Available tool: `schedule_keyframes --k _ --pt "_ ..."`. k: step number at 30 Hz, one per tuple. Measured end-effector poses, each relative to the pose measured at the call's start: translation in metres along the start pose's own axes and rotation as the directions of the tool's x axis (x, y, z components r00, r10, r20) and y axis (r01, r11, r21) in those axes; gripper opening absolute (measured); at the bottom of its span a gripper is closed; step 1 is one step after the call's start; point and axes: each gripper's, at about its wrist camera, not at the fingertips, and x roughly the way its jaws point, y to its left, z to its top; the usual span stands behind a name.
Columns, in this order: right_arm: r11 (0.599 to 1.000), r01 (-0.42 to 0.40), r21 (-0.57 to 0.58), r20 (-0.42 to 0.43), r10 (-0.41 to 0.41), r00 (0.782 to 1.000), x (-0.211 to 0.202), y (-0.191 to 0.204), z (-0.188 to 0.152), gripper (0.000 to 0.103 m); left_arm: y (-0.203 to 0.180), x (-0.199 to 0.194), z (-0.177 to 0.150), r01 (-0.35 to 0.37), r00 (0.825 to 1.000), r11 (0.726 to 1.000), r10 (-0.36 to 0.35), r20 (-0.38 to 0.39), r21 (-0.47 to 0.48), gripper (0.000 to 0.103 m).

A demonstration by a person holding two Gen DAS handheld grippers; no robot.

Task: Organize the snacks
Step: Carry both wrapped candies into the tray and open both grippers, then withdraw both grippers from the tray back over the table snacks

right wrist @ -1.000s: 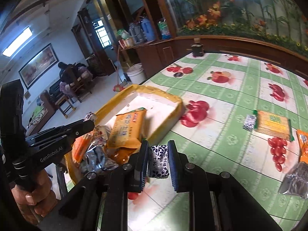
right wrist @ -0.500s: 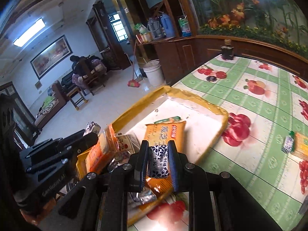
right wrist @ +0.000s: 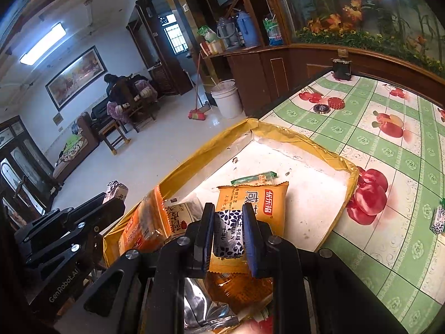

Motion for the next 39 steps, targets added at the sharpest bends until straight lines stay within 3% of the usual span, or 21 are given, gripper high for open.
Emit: schedule_keyframes --k 5,7,9,11,21,25,34,39 --pt "1.0 0.003 0.007 -0.006 -0.003 1.0 0.003 -0.001 0.0 0.025 0.002 0.0 0.001 -0.004 1.0 1.0 0.003 -0.017 -0.011 0.017" --pt "1.0 0.015 0.012 0.001 -0.015 1.0 0.001 -0.002 0.0 0.036 0.004 -0.001 0.003 0.001 1.0 1.0 -0.002 -0.021 -0.029 0.021" --pt "1.0 0.014 0.02 0.018 -0.014 1.0 -0.005 -0.004 0.0 0.041 0.003 -0.005 0.005 -0.013 1.0 1.0 0.013 -0.005 -0.029 0.036" --pt "1.0 0.011 0.024 0.035 -0.012 0.999 -0.012 -0.005 0.0 0.041 0.001 -0.01 0.006 -0.02 1.0 0.999 0.02 0.015 -0.027 0.04" --pt "0.997 0.03 0.067 0.088 -0.036 0.995 -0.057 -0.025 -0.009 0.052 -0.016 -0.04 0.011 -0.038 0.995 0.999 0.037 0.092 0.01 0.041" --pt "0.995 0.05 0.089 0.107 -0.059 0.993 -0.078 -0.036 -0.019 0.06 -0.027 -0.056 0.011 -0.059 0.988 0.998 0.053 0.143 0.035 0.058" --pt "0.973 0.152 0.172 0.13 -0.176 0.976 -0.133 -0.083 -0.057 0.07 -0.059 -0.07 0.011 -0.029 0.988 0.995 0.014 0.155 0.095 0.059" --pt "0.941 0.22 0.259 0.131 -0.26 0.957 -0.172 -0.125 -0.089 0.077 -0.082 -0.075 0.009 -0.021 0.987 0.991 -0.001 0.162 0.131 0.076"
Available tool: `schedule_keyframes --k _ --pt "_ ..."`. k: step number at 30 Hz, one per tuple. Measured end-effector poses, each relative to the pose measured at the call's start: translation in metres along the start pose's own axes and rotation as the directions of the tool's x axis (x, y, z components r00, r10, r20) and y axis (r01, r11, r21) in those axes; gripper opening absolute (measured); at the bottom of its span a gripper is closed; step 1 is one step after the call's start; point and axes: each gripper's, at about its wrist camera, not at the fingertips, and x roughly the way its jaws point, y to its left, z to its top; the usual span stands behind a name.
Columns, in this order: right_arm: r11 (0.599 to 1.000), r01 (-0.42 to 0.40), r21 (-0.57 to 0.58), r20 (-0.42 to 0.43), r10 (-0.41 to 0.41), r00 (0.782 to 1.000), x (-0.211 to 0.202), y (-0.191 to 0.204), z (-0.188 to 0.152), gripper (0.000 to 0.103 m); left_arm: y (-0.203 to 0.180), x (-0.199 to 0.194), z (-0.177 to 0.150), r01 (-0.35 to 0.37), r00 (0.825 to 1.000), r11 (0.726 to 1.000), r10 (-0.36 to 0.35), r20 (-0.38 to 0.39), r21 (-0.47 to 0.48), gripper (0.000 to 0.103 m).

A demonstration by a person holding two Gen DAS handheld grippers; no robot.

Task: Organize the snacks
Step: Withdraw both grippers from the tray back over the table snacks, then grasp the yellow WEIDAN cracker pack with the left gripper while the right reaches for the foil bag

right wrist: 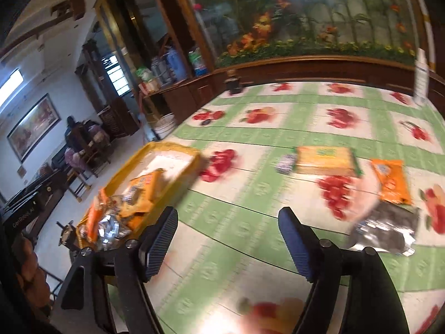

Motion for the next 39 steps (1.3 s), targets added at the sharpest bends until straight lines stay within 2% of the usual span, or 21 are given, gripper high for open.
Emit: schedule_keyframes --k 4,8,13,18,23,25,27,29,30,31,35,38,39 --pt "0.994 0.081 0.067 0.005 -0.081 0.997 -0.024 -0.05 -0.013 0.08 -0.023 0.007 0.0 0.054 0.998 0.998 -0.053 -0.04 0.021 0.081" --pt "0.979 0.15 0.136 0.0 -0.151 0.989 -0.042 -0.097 -0.023 0.083 -0.053 0.022 -0.003 0.137 0.985 0.99 -0.132 -0.109 0.041 0.081" --pt "0.961 0.223 0.161 -0.029 -0.222 0.975 -0.051 -0.129 -0.031 0.084 -0.101 0.045 -0.003 0.243 0.957 0.967 -0.226 -0.184 0.076 0.081" --pt "0.96 0.242 0.138 -0.061 -0.236 0.97 -0.036 -0.135 -0.026 0.086 -0.148 0.066 -0.001 0.356 0.915 0.925 -0.316 -0.252 0.131 0.081" --pt "0.962 0.252 0.103 -0.081 -0.244 0.966 -0.02 -0.135 -0.019 0.086 -0.177 0.091 0.011 0.421 0.878 0.902 -0.378 -0.294 0.098 0.081" --pt "0.963 0.251 0.102 -0.086 -0.242 0.966 -0.014 -0.137 -0.016 0.086 -0.194 0.098 0.018 0.447 0.867 0.886 -0.396 -0.302 0.122 0.081" --pt "0.963 0.247 0.108 -0.097 -0.237 0.967 -0.009 -0.141 -0.015 0.086 -0.217 0.103 0.024 0.509 0.84 0.842 -0.442 -0.314 0.177 0.081" --pt "0.964 0.238 0.115 -0.097 -0.228 0.969 -0.009 -0.143 -0.014 0.086 -0.237 0.106 0.029 0.585 0.798 0.775 -0.5 -0.336 0.237 0.081" --pt "0.965 0.234 0.119 -0.097 -0.223 0.97 -0.009 -0.145 -0.014 0.086 -0.249 0.108 0.03 0.628 0.77 0.728 -0.53 -0.355 0.273 0.081" --pt "0.966 0.228 0.123 -0.096 -0.217 0.971 -0.009 -0.147 -0.013 0.086 -0.256 0.111 0.031 0.646 0.758 0.702 -0.542 -0.363 0.301 0.081" --pt "0.968 0.212 0.134 -0.101 -0.199 0.975 -0.011 -0.153 -0.013 0.086 -0.281 0.123 0.036 0.688 0.726 0.602 -0.56 -0.399 0.405 0.081" --pt "0.968 0.209 0.139 -0.112 -0.194 0.975 -0.011 -0.159 -0.014 0.086 -0.296 0.133 0.038 0.709 0.705 0.545 -0.56 -0.435 0.448 0.081" --pt "0.968 0.207 0.143 -0.117 -0.191 0.975 -0.011 -0.162 -0.014 0.086 -0.301 0.137 0.038 0.708 0.706 0.536 -0.553 -0.442 0.46 0.081"
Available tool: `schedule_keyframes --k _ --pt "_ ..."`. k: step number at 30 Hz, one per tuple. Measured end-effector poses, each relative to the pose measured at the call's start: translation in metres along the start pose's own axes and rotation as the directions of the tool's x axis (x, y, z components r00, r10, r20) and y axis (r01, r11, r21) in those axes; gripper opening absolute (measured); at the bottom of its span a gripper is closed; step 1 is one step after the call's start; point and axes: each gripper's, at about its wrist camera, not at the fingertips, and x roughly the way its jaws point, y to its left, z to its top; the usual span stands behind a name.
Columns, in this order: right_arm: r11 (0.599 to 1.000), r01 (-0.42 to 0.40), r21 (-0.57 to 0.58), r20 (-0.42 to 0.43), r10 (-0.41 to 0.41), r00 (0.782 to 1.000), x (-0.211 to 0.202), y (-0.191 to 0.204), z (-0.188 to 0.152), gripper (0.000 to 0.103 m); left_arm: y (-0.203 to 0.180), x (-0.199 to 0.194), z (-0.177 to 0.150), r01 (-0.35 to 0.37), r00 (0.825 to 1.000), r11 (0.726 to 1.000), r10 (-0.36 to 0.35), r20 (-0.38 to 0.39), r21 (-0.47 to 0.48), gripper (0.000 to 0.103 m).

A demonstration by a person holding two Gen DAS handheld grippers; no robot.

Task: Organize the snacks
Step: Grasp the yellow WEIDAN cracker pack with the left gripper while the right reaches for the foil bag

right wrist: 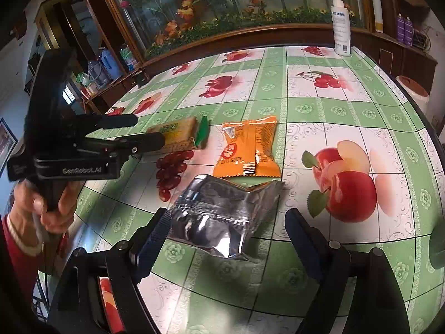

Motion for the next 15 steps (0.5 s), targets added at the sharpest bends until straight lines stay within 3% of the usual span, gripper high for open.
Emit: schedule_keyframes --k 4,8,15 --pt "1.0 -0.01 0.01 -0.014 0.01 1.0 0.004 -0.005 0.001 0.086 0.0 0.019 0.001 0.012 0.999 1.0 -0.011 -0.039 0.028 0.081" --pt "1.0 -0.016 0.001 -0.02 0.016 1.0 0.007 -0.004 0.001 0.086 -0.017 0.024 -0.006 -0.07 0.997 0.992 0.073 -0.03 0.102 0.082" --pt "0.997 -0.046 -0.061 -0.018 0.045 0.999 0.013 0.006 0.007 0.086 -0.036 0.002 -0.028 -0.048 0.997 0.992 0.056 -0.06 0.116 0.076"
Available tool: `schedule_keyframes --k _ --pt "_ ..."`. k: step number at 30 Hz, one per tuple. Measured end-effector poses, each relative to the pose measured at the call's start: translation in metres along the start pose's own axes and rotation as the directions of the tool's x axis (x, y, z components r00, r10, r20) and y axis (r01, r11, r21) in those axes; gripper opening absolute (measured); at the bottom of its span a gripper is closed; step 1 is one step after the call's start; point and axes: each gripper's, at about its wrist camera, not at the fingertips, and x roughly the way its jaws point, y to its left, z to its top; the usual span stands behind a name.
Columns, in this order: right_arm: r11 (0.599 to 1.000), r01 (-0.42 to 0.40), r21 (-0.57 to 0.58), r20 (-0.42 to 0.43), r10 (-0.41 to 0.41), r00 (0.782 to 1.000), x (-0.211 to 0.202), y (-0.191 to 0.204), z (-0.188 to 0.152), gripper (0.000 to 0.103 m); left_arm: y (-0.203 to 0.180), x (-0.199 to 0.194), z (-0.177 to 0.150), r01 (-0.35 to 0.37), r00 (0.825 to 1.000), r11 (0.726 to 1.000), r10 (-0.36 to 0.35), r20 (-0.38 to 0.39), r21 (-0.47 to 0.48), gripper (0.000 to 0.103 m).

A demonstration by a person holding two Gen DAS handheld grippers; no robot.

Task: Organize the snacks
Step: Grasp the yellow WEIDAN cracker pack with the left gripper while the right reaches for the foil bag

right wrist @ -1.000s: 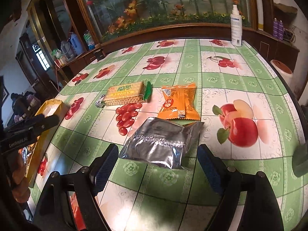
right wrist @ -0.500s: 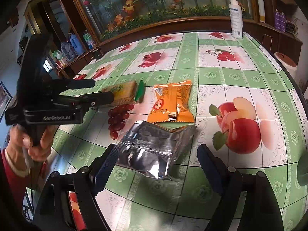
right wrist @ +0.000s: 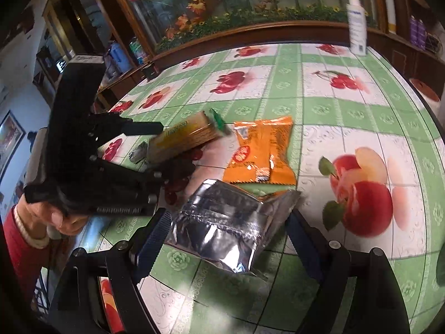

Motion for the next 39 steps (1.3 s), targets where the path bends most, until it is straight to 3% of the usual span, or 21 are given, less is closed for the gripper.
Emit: schedule_keyframes --k 3,8,11,15,18,24,27,28,29,30,32,33,38,39 --pt "0.998 0.004 -0.067 0.008 -0.004 1.0 0.001 0.007 0.005 0.086 0.0 -0.011 -0.005 0.029 0.999 0.999 -0.029 -0.019 -0.026 0.068" --pt "0.992 -0.011 -0.123 0.019 0.013 1.0 -0.002 0.012 0.013 0.086 0.025 -0.015 0.005 0.034 0.999 0.992 -0.034 0.004 -0.125 0.068" --pt "0.995 -0.022 -0.098 0.042 0.026 0.999 -0.01 0.01 0.013 0.089 0.027 -0.007 0.009 0.079 0.997 0.984 -0.081 -0.004 -0.162 0.068" --pt "0.999 0.045 0.0 -0.02 -0.045 0.999 0.001 0.005 0.009 0.089 0.015 0.009 0.013 0.009 0.999 0.99 -0.016 -0.043 -0.144 0.069" --pt "0.998 0.041 0.045 -0.039 -0.039 0.998 0.01 0.006 0.003 0.09 0.02 0.018 0.014 -0.016 0.999 0.982 0.008 -0.047 -0.187 0.073" --pt "0.996 0.089 0.01 -0.048 -0.089 0.995 0.019 0.02 0.002 0.092 0.039 0.023 0.01 0.011 0.998 0.962 -0.026 -0.05 -0.274 0.073" --pt "0.983 0.172 -0.061 -0.056 -0.175 0.983 0.026 0.031 0.0 0.092 0.038 0.023 0.01 0.017 0.998 0.958 -0.033 -0.052 -0.285 0.071" --pt "0.979 0.188 -0.082 -0.053 -0.192 0.98 0.027 0.034 -0.002 0.091 0.037 0.022 0.009 0.027 0.998 0.957 -0.043 -0.047 -0.288 0.066" --pt "0.977 0.195 -0.087 -0.053 -0.2 0.978 0.027 0.035 -0.004 0.09 0.036 0.02 0.009 0.053 0.997 0.956 -0.066 -0.038 -0.289 0.051" --pt "0.976 0.199 -0.091 -0.048 -0.204 0.978 0.025 0.036 -0.005 0.089 0.032 0.018 0.009 0.064 0.997 0.957 -0.076 -0.03 -0.285 0.045" --pt "0.976 0.197 -0.088 -0.046 -0.202 0.978 0.022 0.035 -0.007 0.084 0.026 0.016 0.009 0.034 0.998 0.963 -0.045 -0.033 -0.268 0.045" --pt "0.977 0.196 -0.085 -0.043 -0.2 0.979 0.02 0.035 -0.008 0.076 0.024 0.015 0.007 0.035 0.999 0.962 -0.045 -0.031 -0.271 0.045" --pt "0.987 0.153 -0.039 -0.017 -0.154 0.988 0.003 0.028 -0.013 0.062 0.026 0.0 -0.009 0.053 0.998 0.938 -0.062 -0.014 -0.343 0.044" --pt "0.989 0.142 -0.029 -0.006 -0.142 0.99 -0.002 0.027 -0.014 0.054 0.027 -0.006 -0.013 0.06 0.998 0.932 -0.065 -0.002 -0.358 0.044"
